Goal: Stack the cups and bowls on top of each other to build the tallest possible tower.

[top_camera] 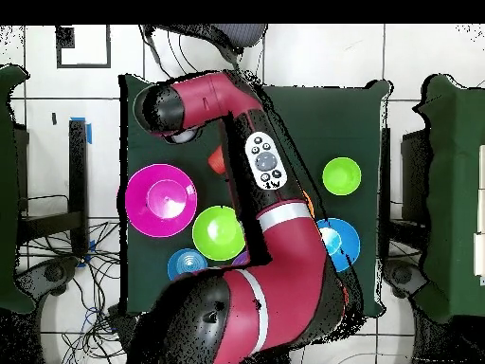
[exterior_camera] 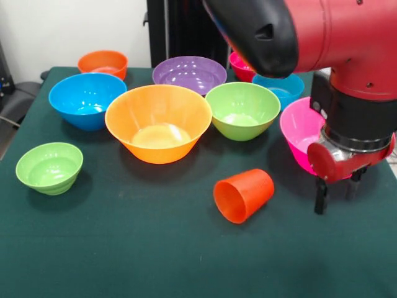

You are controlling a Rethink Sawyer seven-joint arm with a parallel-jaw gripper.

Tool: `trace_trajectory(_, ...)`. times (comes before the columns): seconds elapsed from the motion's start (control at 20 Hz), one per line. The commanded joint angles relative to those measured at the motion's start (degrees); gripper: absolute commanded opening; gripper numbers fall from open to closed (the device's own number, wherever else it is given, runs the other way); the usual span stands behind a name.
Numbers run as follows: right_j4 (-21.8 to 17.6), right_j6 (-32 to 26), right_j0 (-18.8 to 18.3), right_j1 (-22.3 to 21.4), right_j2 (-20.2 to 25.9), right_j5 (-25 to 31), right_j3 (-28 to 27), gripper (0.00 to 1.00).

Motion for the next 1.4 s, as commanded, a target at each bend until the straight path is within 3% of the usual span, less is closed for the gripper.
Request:
trace_trajectory(0.05,-1.4,-12.4,-2.3,5.8,-0.6,5.8,-7.1,1.0)
trace_trajectory(0.45,-2.2,-20.2,-4.8,8.6,0.4,9.7,-11.1,1.0)
trace_trajectory(1.05,-2.9,-23.4,-4.4,10.6,-0.2,22.4,-15.6,1.0)
trace_trajectory(1.4,-3.0,-25.5,-5.6,11.4,0.4,25.3,-16.7,1.0)
